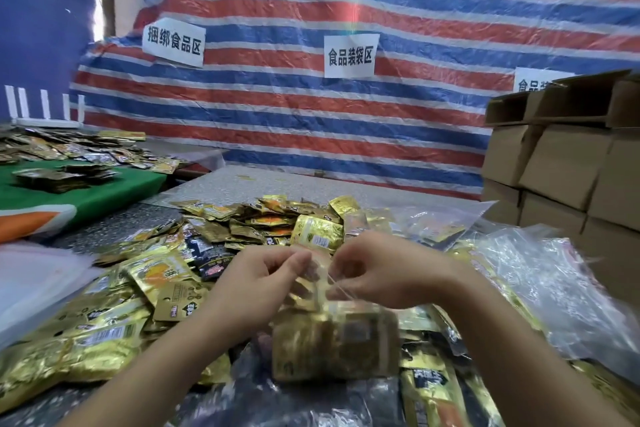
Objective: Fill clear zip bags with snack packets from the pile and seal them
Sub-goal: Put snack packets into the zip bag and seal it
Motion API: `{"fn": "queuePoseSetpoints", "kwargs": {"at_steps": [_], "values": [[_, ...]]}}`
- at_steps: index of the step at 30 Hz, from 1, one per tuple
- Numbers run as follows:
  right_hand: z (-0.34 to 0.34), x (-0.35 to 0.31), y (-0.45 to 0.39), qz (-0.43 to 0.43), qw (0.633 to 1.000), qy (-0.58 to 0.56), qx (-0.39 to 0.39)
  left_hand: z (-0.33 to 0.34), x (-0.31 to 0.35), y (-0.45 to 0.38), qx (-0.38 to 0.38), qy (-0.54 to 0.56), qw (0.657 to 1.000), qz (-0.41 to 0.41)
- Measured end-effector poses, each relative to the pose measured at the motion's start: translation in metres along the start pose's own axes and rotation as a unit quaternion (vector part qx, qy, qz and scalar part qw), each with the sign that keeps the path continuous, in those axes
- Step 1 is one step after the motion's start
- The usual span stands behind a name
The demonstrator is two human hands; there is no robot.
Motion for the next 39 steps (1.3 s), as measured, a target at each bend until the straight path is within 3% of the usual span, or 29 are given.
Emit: {"fn": "queuePoseSetpoints", "kwargs": {"at_steps": [5, 9, 11, 17, 23, 33, 36, 39], "values": [[-0.011, 0.005, 0.009, 0.033, 0.995, -0.097, -0.008, -0.003, 0.005, 0.000, 0.023, 0.108, 0.994, -0.018], [-0.025, -0.004, 0.016, -0.026, 0.999, -0.034, 0.032, -0.005, 0.009, 0.002, 0.030, 0.174, 0.984, -0.022], [-0.033, -0.006, 0.017, -0.035, 0.995, -0.059, 0.072, -0.006, 0.011, 0.001, 0.032, 0.205, 0.978, -0.023], [-0.056, -0.007, 0.022, -0.045, 0.976, -0.103, 0.185, 0.005, 0.010, 0.005, -0.046, 0.207, 0.975, -0.062], [-0.070, -0.013, 0.032, -0.075, 0.959, -0.123, 0.245, 0.006, 0.019, 0.008, -0.093, 0.271, 0.956, -0.066], [-0.051, -0.009, 0.022, -0.051, 0.981, -0.075, 0.173, -0.005, 0.011, 0.001, 0.009, 0.190, 0.981, -0.031], [-0.060, 0.010, 0.022, -0.004, 0.959, -0.164, 0.232, -0.007, 0.007, 0.002, 0.021, 0.168, 0.985, -0.036], [-0.072, 0.043, 0.026, 0.068, 0.929, -0.184, 0.313, -0.008, 0.003, 0.003, 0.024, 0.166, 0.985, -0.046]]}}
Point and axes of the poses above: each hand's wrist, its own y-axis away from the middle knuckle, its own z-axis out of the palm, x = y × z, the point moved 8 cm from there along -y, towards the middle knuckle, and after that the axes turned 7 degrees about y, right-handed, at the moved point
